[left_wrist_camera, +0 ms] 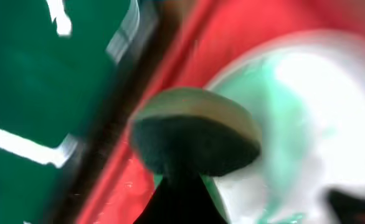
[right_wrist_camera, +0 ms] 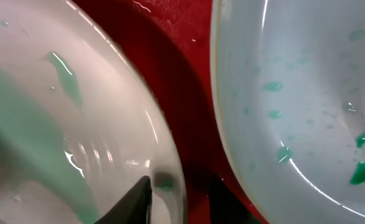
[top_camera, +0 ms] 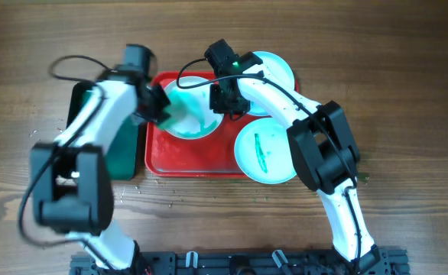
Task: Clean dirty plates on tray and stack at the side
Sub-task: 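Raise the sponge to the water tray and lift the plate with right gripper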
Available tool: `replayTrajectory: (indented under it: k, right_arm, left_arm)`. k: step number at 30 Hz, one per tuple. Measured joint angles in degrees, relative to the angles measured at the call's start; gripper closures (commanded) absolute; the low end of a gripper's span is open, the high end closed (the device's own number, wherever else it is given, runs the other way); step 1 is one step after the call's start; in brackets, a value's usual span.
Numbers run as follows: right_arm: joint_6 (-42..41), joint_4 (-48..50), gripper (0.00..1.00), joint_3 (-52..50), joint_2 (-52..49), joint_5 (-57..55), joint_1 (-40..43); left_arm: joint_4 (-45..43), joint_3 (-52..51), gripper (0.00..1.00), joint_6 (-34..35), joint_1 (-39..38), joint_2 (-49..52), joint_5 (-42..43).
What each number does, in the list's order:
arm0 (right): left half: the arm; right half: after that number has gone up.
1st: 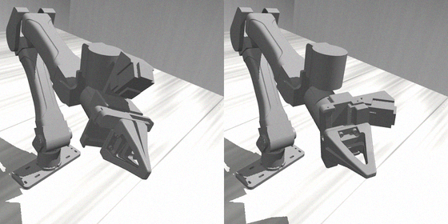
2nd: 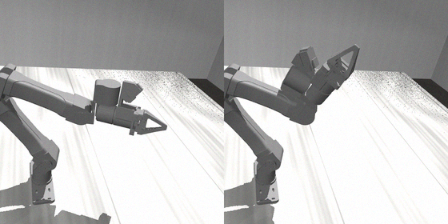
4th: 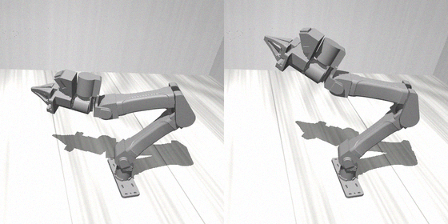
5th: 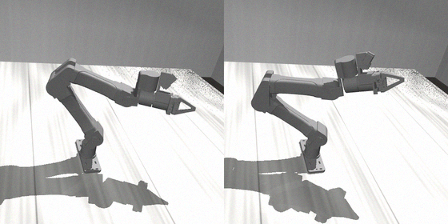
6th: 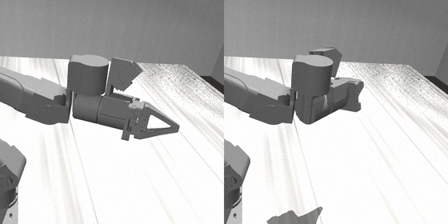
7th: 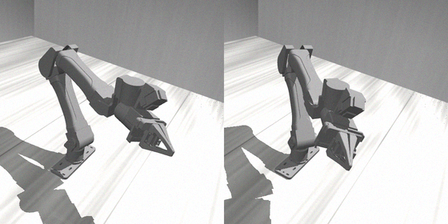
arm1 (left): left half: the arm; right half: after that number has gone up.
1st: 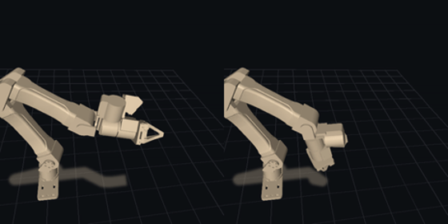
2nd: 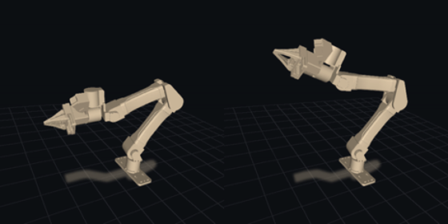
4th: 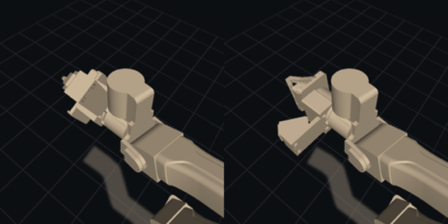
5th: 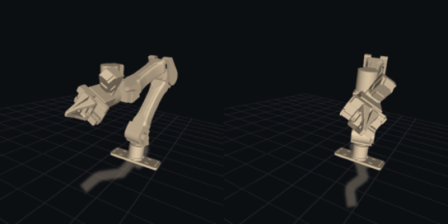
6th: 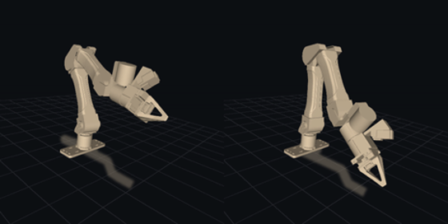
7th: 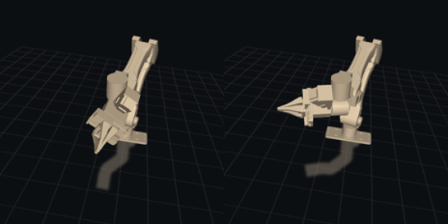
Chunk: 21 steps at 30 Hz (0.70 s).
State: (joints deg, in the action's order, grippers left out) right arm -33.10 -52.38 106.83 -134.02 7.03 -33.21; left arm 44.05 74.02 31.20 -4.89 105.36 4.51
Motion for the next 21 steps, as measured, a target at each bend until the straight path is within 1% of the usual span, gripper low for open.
replayTrajectory:
  k: [3, 4, 5, 6, 9, 15, 18, 21]
  right_arm:
    - [0.0, 1.1, 0.64, -0.3, 0.0, 1.2, 0.0]
    - [0.0, 1.9, 0.75, -0.4, 0.0, 1.9, 0.0]
    - [0.0, 2.5, 0.92, -0.5, 0.0, 2.4, 0.0]
    - [-0.2, 3.0, 0.96, -0.7, 0.0, 2.8, 0.0]
    - [-0.1, 3.1, 0.96, -1.3, 0.0, 3.6, 0.3]
    - [1.8, 2.6, 0.96, -1.4, 0.4, 4.2, 0.6]
    - [3.7, 0.7, 0.96, -1.9, 1.7, 2.1, 0.3]
    - [6.0, -2.4, 0.96, -2.6, 4.8, -3.0, -0.3]
  left_arm:
    - [-0.3, 2.5, 0.96, -0.7, 3.8, -5.9, 1.8]
    - [-0.3, 3.0, 0.96, -0.8, 4.4, -7.6, 2.1]
    - [-0.3, 3.5, 0.96, -0.9, 5.0, -9.8, 2.4]
    - [-0.2, 3.8, 0.96, -1.0, 5.2, -11.7, 2.7]
    - [0.8, 4.1, 0.96, -1.5, 5.3, -14.8, 3.4]
    - [3.5, 4.1, 0.96, -3.5, 5.3, -15.0, 3.6]
    - [4.4, 4.1, 0.96, -4.0, 5.3, -15.0, 2.5]
    - [5.2, 4.1, 0.96, -4.1, 5.3, -15.0, 1.4]
